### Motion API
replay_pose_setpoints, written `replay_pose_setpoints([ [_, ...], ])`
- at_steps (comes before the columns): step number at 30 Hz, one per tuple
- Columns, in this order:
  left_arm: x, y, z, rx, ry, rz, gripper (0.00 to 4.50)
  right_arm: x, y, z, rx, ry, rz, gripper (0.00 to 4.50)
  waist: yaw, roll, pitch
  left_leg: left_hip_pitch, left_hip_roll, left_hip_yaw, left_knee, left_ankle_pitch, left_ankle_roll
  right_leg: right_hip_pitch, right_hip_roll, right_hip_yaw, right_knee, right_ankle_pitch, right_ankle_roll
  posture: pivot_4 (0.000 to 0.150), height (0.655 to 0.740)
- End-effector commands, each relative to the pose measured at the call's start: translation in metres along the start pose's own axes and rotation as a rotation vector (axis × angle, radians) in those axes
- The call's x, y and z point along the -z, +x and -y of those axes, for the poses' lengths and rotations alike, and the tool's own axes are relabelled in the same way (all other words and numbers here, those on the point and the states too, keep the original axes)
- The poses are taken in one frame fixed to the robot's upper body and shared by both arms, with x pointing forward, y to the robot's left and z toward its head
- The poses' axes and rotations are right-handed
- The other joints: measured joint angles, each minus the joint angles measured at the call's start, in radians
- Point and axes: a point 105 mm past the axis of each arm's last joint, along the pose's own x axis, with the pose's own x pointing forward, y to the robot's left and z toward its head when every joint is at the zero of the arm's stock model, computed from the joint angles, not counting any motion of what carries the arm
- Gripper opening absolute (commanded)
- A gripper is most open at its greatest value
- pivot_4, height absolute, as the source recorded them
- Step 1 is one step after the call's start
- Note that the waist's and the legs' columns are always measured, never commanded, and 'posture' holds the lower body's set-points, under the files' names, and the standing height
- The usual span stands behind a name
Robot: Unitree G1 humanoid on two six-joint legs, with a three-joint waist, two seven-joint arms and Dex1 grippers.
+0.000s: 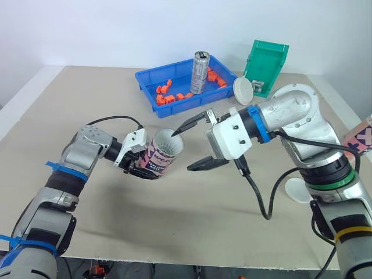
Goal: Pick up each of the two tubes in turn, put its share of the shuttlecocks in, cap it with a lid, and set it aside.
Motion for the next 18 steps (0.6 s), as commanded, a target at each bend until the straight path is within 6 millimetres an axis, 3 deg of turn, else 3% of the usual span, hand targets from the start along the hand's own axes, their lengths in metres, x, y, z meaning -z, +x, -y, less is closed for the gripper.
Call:
replay_pose_setpoints([
  [1, -0.002, -0.006, -0.001, 0.017, 0.029, -0.042, 2.9, 0.002, -0.014, 0.026, 0.138, 0.027, -0.001, 3.95, -0.002, 0.0, 0.0, 0.0, 0.0, 0.0, 0.0, 0.0, 0.0, 0.0, 0.0, 0.0, 0.0, 0.0, 0.0, 0.15, 0.74],
  [3, 0.0, -0.007, -0.001, 0.023, 0.031, -0.055, 2.9, 0.014, -0.009, 0.031, 0.169, 0.051, -0.029, 3.72, -0.002, 0.0, 0.0, 0.001, 0.001, 0.0, 0.0, 0.0, 0.0, 0.0, 0.0, -0.001, 0.0, 0.0, 0.0, 0.15, 0.74],
  [6, 0.001, -0.008, -0.003, 0.028, 0.034, -0.07, 2.9, 0.023, -0.002, 0.034, 0.19, 0.059, -0.045, 2.81, -0.002, 0.0, 0.0, 0.001, 0.002, 0.0, 0.0, 0.0, 0.0, -0.001, 0.001, -0.001, 0.001, 0.0, 0.0, 0.15, 0.74],
  [12, 0.003, -0.01, -0.007, 0.033, 0.047, -0.104, 2.9, 0.019, 0.01, 0.033, 0.165, 0.021, -0.021, 0.1, -0.002, 0.0, 0.0, 0.0, 0.001, 0.0, -0.001, 0.0, 0.0, -0.002, 0.001, -0.001, 0.001, 0.0, -0.003, 0.15, 0.74],
  [18, -0.002, -0.012, -0.012, 0.032, 0.058, -0.109, 2.9, 0.023, 0.026, 0.014, -0.025, -0.039, -0.077, 0.1, -0.003, 0.0, 0.0, 0.0, 0.001, 0.0, 0.0, 0.0, 0.0, -0.001, 0.001, -0.001, 0.001, 0.0, 0.0, 0.15, 0.74],
])
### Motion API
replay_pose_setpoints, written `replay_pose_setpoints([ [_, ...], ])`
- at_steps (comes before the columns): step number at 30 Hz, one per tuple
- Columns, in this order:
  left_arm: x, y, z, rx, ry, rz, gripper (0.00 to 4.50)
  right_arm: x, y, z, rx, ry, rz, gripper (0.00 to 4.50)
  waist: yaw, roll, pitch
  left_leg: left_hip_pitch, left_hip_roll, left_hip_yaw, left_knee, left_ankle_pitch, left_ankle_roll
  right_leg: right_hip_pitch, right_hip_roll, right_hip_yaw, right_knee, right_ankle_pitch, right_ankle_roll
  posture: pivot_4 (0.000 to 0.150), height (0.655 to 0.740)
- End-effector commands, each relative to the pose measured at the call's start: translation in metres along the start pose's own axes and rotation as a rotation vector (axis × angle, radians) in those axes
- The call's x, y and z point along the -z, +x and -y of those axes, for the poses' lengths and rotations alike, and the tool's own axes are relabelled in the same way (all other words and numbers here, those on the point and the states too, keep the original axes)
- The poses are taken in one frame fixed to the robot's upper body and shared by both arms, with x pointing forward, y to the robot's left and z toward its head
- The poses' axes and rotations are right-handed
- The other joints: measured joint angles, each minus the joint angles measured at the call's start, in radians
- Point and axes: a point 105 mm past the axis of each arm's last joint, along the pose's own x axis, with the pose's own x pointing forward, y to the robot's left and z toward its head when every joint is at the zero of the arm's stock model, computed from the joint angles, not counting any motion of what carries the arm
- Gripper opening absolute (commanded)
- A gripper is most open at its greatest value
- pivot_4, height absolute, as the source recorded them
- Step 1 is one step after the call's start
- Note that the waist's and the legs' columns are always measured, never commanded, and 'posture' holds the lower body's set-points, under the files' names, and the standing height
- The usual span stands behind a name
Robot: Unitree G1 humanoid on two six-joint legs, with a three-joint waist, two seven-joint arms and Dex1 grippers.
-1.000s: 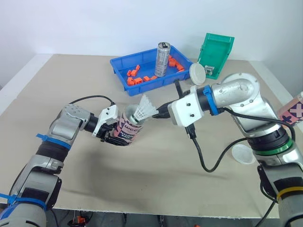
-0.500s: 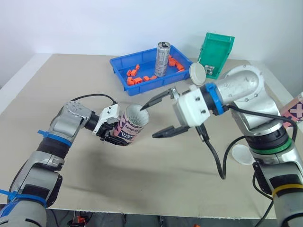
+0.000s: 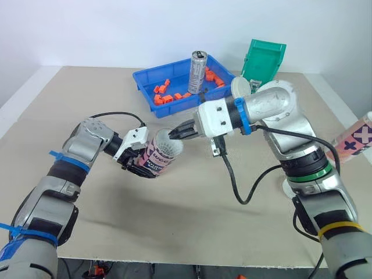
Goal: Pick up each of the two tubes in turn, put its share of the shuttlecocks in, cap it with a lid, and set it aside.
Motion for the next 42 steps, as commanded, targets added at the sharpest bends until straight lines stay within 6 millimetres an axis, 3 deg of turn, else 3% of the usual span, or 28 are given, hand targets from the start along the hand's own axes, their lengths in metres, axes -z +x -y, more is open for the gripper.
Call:
replay_pose_setpoints([
  [1, 0.0, -0.009, -0.004, -0.023, 0.01, -0.032, 2.9, -0.004, 0.003, -0.002, -0.08, -0.1, -0.046, 0.1, 0.0, 0.0, 0.0, 0.0, 0.0, 0.0, 0.0, 0.0, 0.0, 0.0, 0.0, 0.0, 0.0, 0.0, 0.0, 0.15, 0.74],
  [11, -0.006, -0.005, -0.005, -0.02, 0.01, -0.002, 2.9, 0.024, 0.038, 0.003, -0.205, -0.196, -0.18, 0.1, -0.002, 0.0, 0.0, 0.002, 0.001, 0.001, 0.0, 0.001, 0.0, 0.0, 0.0, 0.0, 0.001, 0.001, 0.0, 0.15, 0.74],
  [17, -0.004, -0.005, -0.003, -0.021, 0.001, 0.005, 2.9, 0.027, 0.061, -0.005, -0.328, -0.3, -0.208, 0.1, -0.002, 0.0, 0.0, 0.001, 0.001, 0.001, 0.0, 0.001, 0.0, 0.0, 0.0, 0.0, 0.001, 0.001, 0.0, 0.15, 0.74],
  [22, -0.005, -0.004, -0.003, -0.025, -0.001, 0.014, 2.9, 0.024, 0.069, 0.006, -0.289, -0.3, -0.194, 0.1, -0.004, 0.0, 0.0, 0.004, 0.001, 0.0, 0.0, 0.001, 0.0, 0.002, 0.001, -0.001, 0.002, 0.002, -0.001, 0.15, 0.74],
  [25, -0.005, -0.003, -0.002, -0.027, -0.004, 0.023, 2.9, 0.007, 0.053, 0.018, -0.236, -0.216, -0.083, 0.1, -0.006, 0.0, 0.0, 0.005, 0.002, 0.0, 0.0, 0.002, -0.001, 0.002, 0.001, -0.001, 0.003, 0.002, -0.002, 0.15, 0.74],
  [31, -0.005, 0.0, -0.001, -0.029, -0.005, 0.04, 2.9, -0.017, 0.016, 0.022, -0.218, -0.135, 0.059, 0.1, -0.002, 0.0, 0.0, 0.0, 0.0, -0.002, 0.0, 0.002, -0.002, 0.001, 0.0, -0.001, 0.003, 0.003, -0.005, 0.15, 0.74],
  [37, -0.013, 0.001, -0.002, -0.04, 0.006, 0.09, 2.9, -0.007, -0.02, 0.007, -0.2, -0.058, 0.021, 0.1, 0.004, 0.0, 0.0, -0.003, -0.001, -0.009, 0.0, 0.002, -0.002, 0.001, 0.0, -0.007, 0.001, 0.001, -0.007, 0.15, 0.74],
  [42, -0.013, 0.002, -0.002, -0.037, 0.002, 0.098, 2.9, -0.005, -0.017, -0.004, -0.227, -0.043, -0.001, 0.1, -0.003, 0.001, 0.001, -0.002, 0.0, -0.01, -0.001, 0.002, -0.002, 0.0, 0.0, -0.008, 0.001, -0.001, -0.003, 0.15, 0.74],
])
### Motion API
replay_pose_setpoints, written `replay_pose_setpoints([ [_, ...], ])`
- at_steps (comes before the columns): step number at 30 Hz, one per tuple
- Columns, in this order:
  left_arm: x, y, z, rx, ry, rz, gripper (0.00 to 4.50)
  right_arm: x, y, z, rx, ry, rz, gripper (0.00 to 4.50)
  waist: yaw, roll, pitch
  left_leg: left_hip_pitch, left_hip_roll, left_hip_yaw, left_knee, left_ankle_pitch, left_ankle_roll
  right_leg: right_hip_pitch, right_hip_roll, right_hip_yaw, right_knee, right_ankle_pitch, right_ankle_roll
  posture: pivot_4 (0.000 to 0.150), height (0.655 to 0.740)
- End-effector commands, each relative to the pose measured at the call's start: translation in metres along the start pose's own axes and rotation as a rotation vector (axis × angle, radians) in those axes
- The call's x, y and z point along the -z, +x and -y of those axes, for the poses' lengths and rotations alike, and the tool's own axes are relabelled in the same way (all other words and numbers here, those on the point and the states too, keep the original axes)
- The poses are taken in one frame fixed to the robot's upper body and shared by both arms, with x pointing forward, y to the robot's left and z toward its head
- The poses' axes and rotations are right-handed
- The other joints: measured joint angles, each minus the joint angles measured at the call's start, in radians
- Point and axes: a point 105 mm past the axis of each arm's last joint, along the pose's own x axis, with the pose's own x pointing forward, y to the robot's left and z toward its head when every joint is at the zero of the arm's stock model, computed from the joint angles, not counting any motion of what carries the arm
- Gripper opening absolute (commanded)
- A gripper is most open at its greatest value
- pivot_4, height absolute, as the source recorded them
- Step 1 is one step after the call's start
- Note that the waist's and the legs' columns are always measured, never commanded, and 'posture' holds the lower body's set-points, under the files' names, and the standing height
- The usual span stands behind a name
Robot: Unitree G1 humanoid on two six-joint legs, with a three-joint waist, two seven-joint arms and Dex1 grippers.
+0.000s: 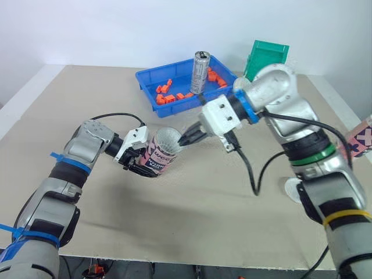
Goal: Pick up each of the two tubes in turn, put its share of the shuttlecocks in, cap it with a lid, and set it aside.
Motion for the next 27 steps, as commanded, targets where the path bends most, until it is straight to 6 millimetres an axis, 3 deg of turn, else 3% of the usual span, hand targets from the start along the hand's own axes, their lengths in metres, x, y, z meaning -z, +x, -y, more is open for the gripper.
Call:
replay_pose_setpoints([
  [1, -0.01, -0.001, -0.002, -0.011, 0.036, 0.031, 2.9, -0.014, 0.003, -0.001, -0.037, -0.053, 0.011, 0.1, -0.004, 0.0, 0.0, 0.0, 0.0, 0.0, 0.0, 0.0, 0.0, 0.0, 0.0, 0.0, 0.0, 0.0, 0.0, 0.15, 0.74],
  [9, -0.01, 0.003, -0.001, 0.0, 0.047, 0.028, 2.9, -0.009, -0.008, 0.008, 0.031, -0.04, -0.021, 0.1, 0.0, 0.0, 0.0, -0.001, 0.0, -0.001, 0.0, 0.0, 0.0, 0.0, 0.0, -0.001, 0.0, 0.0, -0.001, 0.15, 0.74],
  [14, -0.014, 0.009, 0.001, 0.004, 0.056, 0.054, 2.9, -0.015, -0.04, 0.008, 0.137, 0.014, 0.019, 0.1, 0.004, 0.001, 0.001, -0.001, 0.0, -0.001, 0.0, 0.0, 0.0, 0.0, 0.0, -0.001, 0.0, 0.0, -0.001, 0.15, 0.74],
  [18, -0.024, 0.021, 0.002, -0.023, 0.059, 0.17, 2.9, 0.006, -0.088, -0.019, 0.25, 0.204, -0.071, 1.32, 0.012, 0.0, 0.001, -0.003, -0.002, -0.002, 0.0, 0.0, 0.0, 0.0, -0.003, -0.004, -0.001, 0.001, -0.004, 0.15, 0.74],
  [20, -0.027, 0.025, 0.004, -0.028, 0.059, 0.215, 2.9, 0.01, -0.1, -0.029, 0.286, 0.268, -0.098, 2.2, 0.011, 0.0, 0.001, -0.005, -0.003, -0.002, 0.0, 0.0, 0.0, -0.001, -0.004, -0.004, -0.002, 0.001, -0.004, 0.15, 0.74],
  [21, -0.029, 0.028, 0.004, -0.03, 0.058, 0.236, 2.9, 0.013, -0.105, -0.035, 0.293, 0.292, -0.116, 2.42, 0.01, 0.001, 0.002, -0.006, -0.003, -0.002, 0.0, 0.0, 0.0, -0.001, -0.004, -0.003, -0.002, 0.001, -0.004, 0.15, 0.74],
  [22, -0.032, 0.03, 0.005, -0.032, 0.064, 0.266, 2.9, 0.02, -0.11, -0.045, 0.298, 0.332, -0.152, 3.07, 0.008, 0.002, 0.002, -0.006, -0.002, -0.002, 0.0, 0.0, 0.0, -0.001, -0.004, -0.003, -0.002, 0.001, -0.004, 0.15, 0.74],
  [23, -0.037, 0.033, 0.005, -0.037, 0.068, 0.297, 2.9, 0.029, -0.114, -0.055, 0.296, 0.373, -0.192, 3.33, 0.006, 0.003, 0.003, -0.006, -0.002, -0.002, 0.0, 0.0, 0.0, -0.002, -0.003, -0.003, -0.002, 0.001, -0.005, 0.15, 0.74],
  [27, -0.052, 0.053, 0.009, -0.029, 0.064, 0.425, 2.9, 0.086, -0.135, -0.124, 0.226, 0.623, -0.445, 3.33, 0.0, 0.004, 0.003, -0.005, -0.002, -0.001, 0.001, 0.0, 0.0, -0.001, -0.003, -0.003, -0.002, -0.001, 0.0, 0.15, 0.74],
])
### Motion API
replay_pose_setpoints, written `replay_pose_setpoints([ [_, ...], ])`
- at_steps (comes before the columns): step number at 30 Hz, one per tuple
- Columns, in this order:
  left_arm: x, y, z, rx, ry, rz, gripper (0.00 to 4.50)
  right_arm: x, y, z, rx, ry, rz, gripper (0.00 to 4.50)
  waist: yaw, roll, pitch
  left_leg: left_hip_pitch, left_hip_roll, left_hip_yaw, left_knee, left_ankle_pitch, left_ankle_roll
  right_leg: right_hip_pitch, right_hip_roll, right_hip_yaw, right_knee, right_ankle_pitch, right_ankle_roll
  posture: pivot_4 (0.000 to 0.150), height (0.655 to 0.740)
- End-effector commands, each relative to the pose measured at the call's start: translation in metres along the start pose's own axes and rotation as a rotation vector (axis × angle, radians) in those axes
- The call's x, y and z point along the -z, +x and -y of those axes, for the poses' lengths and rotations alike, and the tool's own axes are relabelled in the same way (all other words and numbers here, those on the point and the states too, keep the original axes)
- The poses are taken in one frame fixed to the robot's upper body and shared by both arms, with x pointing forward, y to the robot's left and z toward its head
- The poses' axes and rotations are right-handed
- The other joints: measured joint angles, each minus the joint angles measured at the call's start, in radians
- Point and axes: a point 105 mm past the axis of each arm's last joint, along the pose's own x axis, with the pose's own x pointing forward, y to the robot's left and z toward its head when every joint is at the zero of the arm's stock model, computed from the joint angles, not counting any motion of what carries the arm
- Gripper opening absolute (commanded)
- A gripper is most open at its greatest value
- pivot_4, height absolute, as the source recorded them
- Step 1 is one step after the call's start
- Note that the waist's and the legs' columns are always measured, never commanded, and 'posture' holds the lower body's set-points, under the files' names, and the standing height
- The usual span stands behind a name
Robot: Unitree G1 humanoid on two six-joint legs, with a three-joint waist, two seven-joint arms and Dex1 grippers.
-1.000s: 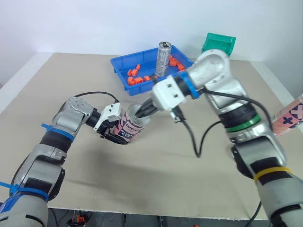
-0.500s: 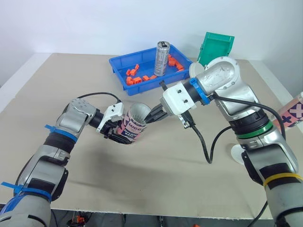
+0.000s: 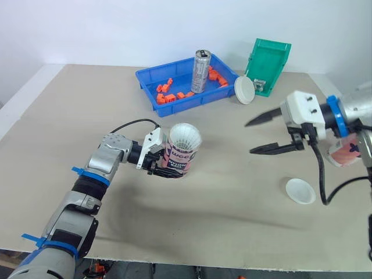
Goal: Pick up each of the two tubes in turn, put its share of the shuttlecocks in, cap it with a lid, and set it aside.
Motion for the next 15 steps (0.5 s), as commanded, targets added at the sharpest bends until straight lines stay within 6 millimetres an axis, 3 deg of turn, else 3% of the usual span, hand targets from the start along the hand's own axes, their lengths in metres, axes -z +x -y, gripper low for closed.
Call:
replay_pose_setpoints([
  [1, -0.016, 0.019, 0.002, -0.017, 0.032, 0.14, 2.9, 0.06, -0.023, -0.012, 0.012, 0.119, -0.231, 3.33, 0.0, 0.001, 0.0, 0.0, 0.0, 0.0, 0.0, 0.0, 0.0, 0.0, 0.0, 0.0, 0.0, 0.0, 0.0, 0.15, 0.74],
  [3, -0.013, 0.033, 0.005, -0.014, 0.018, 0.164, 2.9, 0.089, -0.03, -0.017, 0.014, 0.219, -0.316, 3.33, 0.003, 0.001, 0.0, 0.002, -0.001, 0.0, 0.001, 0.0, 0.0, 0.002, -0.001, 0.0, 0.0, 0.0, 0.001, 0.15, 0.74],
  [6, -0.005, 0.047, 0.008, -0.027, 0.006, 0.168, 2.9, 0.113, -0.036, -0.021, 0.009, 0.296, -0.38, 3.33, 0.003, 0.002, 0.001, 0.003, -0.002, 0.001, 0.001, 0.0, 0.0, 0.004, -0.002, 0.001, -0.001, 0.001, 0.002, 0.15, 0.74],
  [11, 0.014, 0.061, 0.017, -0.009, -0.028, 0.134, 2.9, 0.131, -0.04, -0.022, -0.012, 0.367, -0.41, 3.33, -0.014, 0.006, 0.002, 0.009, -0.001, 0.008, -0.001, 0.001, 0.0, 0.004, 0.0, 0.009, 0.0, 0.003, 0.004, 0.15, 0.74],
  [15, 0.026, 0.062, 0.02, -0.006, -0.04, 0.101, 2.9, 0.134, -0.036, -0.02, -0.028, 0.402, -0.395, 3.33, -0.023, 0.006, 0.002, 0.01, -0.001, 0.009, -0.001, 0.001, 0.0, 0.006, 0.0, 0.011, 0.0, 0.003, 0.005, 0.15, 0.74],
])
